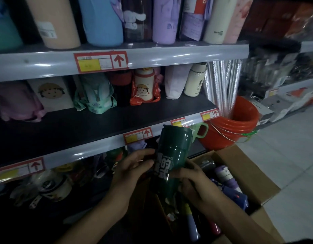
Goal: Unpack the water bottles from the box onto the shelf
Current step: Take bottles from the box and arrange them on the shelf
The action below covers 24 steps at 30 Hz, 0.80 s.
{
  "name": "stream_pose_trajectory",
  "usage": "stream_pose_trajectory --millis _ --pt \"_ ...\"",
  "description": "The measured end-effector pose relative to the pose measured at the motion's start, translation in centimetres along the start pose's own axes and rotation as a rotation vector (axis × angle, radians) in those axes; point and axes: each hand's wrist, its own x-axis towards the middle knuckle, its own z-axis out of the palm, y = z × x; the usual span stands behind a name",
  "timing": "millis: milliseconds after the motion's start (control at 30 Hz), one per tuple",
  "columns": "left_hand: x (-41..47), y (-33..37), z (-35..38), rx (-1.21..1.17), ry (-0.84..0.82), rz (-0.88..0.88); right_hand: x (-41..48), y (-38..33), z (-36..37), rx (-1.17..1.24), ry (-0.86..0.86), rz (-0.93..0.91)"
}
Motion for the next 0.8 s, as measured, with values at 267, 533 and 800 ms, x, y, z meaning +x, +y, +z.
stream_pose_trajectory --millis 267,533,800 --pt "-1.4 1.0 -2.7 0.183 0.013 0.223 0.7 0.2 2.6 -0.066 -0.034 -0.12" --pt "-3.1 1.1 -9.0 0.5 0.097 0.401 3.6 1.5 9.4 -0.411 0.064 -0.363" --pt "-3.1 1.3 -17.7 0.546 0.329 0.374 8.4 3.5 19.1 -0.478 0.0 -0.388"
